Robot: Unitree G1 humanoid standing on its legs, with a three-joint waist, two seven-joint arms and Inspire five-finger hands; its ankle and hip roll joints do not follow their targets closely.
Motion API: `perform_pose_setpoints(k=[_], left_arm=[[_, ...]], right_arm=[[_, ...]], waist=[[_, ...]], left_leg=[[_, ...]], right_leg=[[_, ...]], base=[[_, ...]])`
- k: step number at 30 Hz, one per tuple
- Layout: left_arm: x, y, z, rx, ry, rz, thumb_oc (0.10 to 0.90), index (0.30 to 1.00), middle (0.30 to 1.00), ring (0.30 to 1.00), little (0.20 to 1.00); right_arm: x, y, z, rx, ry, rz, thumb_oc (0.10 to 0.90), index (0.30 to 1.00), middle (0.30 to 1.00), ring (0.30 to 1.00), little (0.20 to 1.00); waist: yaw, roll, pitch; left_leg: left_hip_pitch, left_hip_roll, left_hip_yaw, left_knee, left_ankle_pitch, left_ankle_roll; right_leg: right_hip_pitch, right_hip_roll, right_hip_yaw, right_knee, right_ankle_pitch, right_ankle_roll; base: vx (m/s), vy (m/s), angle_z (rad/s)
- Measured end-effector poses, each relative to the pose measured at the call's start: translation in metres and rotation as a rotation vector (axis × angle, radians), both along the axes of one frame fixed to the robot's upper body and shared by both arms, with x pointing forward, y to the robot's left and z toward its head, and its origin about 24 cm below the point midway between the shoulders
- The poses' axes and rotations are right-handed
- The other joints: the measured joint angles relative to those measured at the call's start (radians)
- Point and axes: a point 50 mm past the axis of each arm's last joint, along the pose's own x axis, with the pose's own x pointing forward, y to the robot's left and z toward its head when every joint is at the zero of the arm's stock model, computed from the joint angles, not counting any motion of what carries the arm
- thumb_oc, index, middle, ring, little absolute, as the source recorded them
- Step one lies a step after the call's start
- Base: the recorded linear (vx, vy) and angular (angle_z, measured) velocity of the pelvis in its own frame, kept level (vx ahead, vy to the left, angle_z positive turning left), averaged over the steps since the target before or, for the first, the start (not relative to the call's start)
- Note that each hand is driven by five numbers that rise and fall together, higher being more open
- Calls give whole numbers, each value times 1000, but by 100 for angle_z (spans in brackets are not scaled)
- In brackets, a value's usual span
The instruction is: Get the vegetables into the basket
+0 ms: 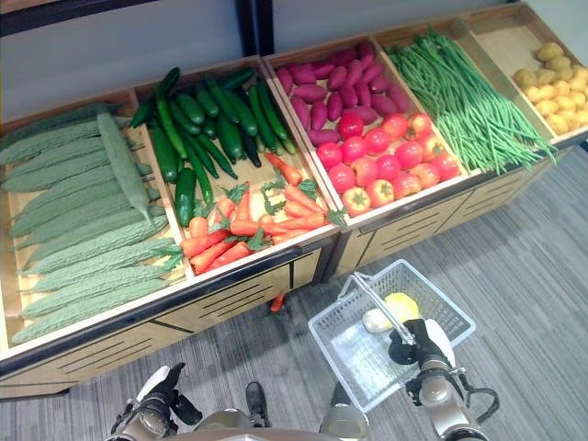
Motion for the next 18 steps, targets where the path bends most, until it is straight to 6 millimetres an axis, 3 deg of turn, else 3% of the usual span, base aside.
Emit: perform_pose_setpoints(k=[2,3,4,5,6,9,12,14,15,16,18], left_arm=[[1,-7,-1,13,22,-101,900,1000,1000,1000,1000],[2,-5,0,22,18,-121,900,1000,1000,1000,1000],[2,-2,1,25,14,-110,900,1000,1000,1000,1000],[1,0,0,25,22,-98,900,1000,1000,1000,1000],[2,3,0,28,33,-73,900,1000,1000,1000,1000],[-2,15,1,39,45,-34,900,1000,1000,1000,1000],[-28,30,-2,53,112,6,900,1000,1000,1000,1000],[-50,26,-8,39,167,33,900,1000,1000,1000,1000],[-65,23,-11,21,198,53,900,1000,1000,1000,1000],[-69,20,-13,4,198,81,900,1000,1000,1000,1000],[-67,18,-13,-22,174,154,900,1000,1000,1000,1000]], right_arm=[[7,-4,-4,-24,38,-10,400,300,300,300,300],[6,-3,-4,-29,36,-10,400,300,300,300,300],[5,-2,-5,-24,33,-9,400,300,300,300,300],[-1,-4,-10,-25,50,-29,400,300,300,300,300],[-7,-5,-18,-19,87,-86,400,300,300,300,300],[-33,-8,-33,16,176,-200,400,300,300,300,300],[-69,0,-50,79,270,-312,400,300,300,300,300],[-80,-4,-53,69,316,-330,400,300,300,300,300],[-90,-10,-53,58,341,-367,400,300,300,300,300],[-93,-17,-51,44,349,-383,400,300,300,300,300],[-96,-26,-48,27,352,-407,400,300,300,300,300]], waist=[[-1,11,1],[3,5,-1],[8,-1,-4],[4,-2,-6],[-8,-2,-7],[-17,2,-11],[-25,-21,-51],[-24,2,-80],[-22,43,-117],[-18,63,-121],[-15,69,-121]], left_leg=[[20,-4,-13,2,-4,24],[23,-16,-26,5,-9,33],[25,-30,-39,0,-19,56],[27,-34,-65,-2,-9,42],[26,-39,-100,-2,-16,21],[32,-44,-162,-2,-18,8],[81,-48,-206,-6,-35,-15],[97,-17,-208,-6,-66,-31],[100,24,-205,-1,-63,-57],[103,51,-198,4,-61,-60],[81,87,-194,47,-50,-78]], right_leg=[[-93,-41,65,228,-22,16],[-133,-62,100,312,-40,34],[-166,-59,166,336,-47,45],[-170,-44,235,302,-54,52],[-143,-34,297,97,-42,70],[-124,-38,374,-138,51,78],[-83,-31,340,-135,100,50],[-59,0,318,-144,118,57],[-40,40,304,-174,131,41],[-38,67,298,-175,127,28],[-34,99,282,-171,116,2]], base=[[58,77,21],[142,-29,34],[137,-113,37],[152,-167,67],[124,-144,77],[126,-179,76],[112,-229,62],[43,-190,1],[25,-195,-4],[5,-269,0],[4,-215,5]])
